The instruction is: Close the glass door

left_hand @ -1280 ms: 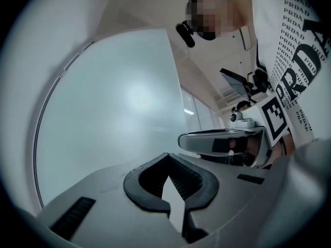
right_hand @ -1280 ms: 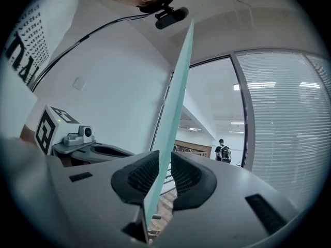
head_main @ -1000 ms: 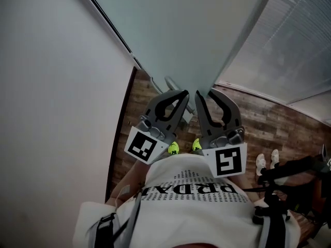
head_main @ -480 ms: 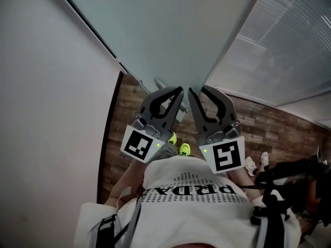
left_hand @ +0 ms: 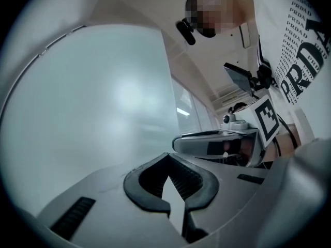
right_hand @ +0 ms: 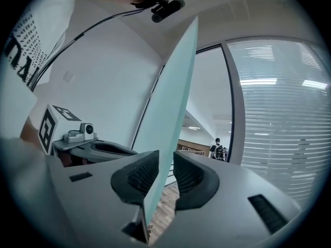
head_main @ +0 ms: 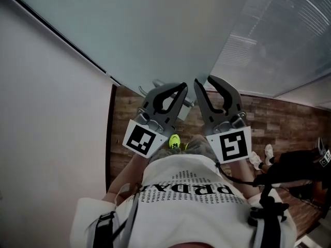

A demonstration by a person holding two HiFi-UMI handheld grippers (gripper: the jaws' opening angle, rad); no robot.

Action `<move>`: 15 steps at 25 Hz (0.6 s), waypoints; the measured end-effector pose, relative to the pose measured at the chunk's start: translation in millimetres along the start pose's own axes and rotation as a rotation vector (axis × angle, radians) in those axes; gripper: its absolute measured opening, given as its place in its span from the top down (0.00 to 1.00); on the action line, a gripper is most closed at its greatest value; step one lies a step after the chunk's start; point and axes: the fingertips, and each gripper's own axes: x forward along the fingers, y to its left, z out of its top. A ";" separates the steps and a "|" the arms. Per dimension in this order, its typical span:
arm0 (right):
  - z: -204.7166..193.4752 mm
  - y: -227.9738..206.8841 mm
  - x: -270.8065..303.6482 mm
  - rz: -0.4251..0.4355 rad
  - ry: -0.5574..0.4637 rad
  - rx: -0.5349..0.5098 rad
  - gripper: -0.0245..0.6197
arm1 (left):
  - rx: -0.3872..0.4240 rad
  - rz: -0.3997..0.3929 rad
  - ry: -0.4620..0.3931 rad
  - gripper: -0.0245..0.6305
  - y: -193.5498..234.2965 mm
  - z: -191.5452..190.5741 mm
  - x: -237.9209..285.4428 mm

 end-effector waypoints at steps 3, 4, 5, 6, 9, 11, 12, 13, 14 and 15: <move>0.2 -0.8 -0.1 0.007 -0.025 0.013 0.88 | -0.007 0.028 -0.002 0.97 -0.8 -3.1 -1.6; -1.1 0.4 -0.8 0.012 -0.033 0.013 0.88 | -0.008 0.039 0.002 0.97 -0.4 -6.7 -2.3; -2.9 2.4 -1.7 0.020 -0.039 0.008 0.88 | -0.008 0.050 0.008 0.97 0.2 -11.3 -3.0; -5.4 5.2 -2.5 0.031 -0.042 0.000 0.88 | -0.007 0.061 0.015 0.97 0.9 -16.5 -3.6; -13.6 15.9 -2.1 0.074 -0.057 -0.021 0.88 | -0.001 0.095 0.020 0.97 3.6 -31.2 -4.8; -18.4 22.6 -0.4 0.104 -0.068 -0.043 0.88 | 0.002 0.120 0.005 0.97 5.9 -39.1 -5.8; -20.6 25.7 0.2 0.121 -0.067 -0.060 0.88 | 0.002 0.135 -0.006 0.97 7.3 -42.0 -7.1; -22.2 28.5 0.5 0.141 -0.064 -0.078 0.88 | 0.002 0.151 -0.017 0.97 8.5 -43.5 -8.9; -22.9 30.9 0.7 0.161 -0.063 -0.093 0.88 | 0.005 0.167 -0.024 0.97 9.1 -44.5 -11.1; -22.9 32.1 1.2 0.180 -0.066 -0.105 0.88 | 0.012 0.183 -0.025 0.97 9.8 -45.1 -12.5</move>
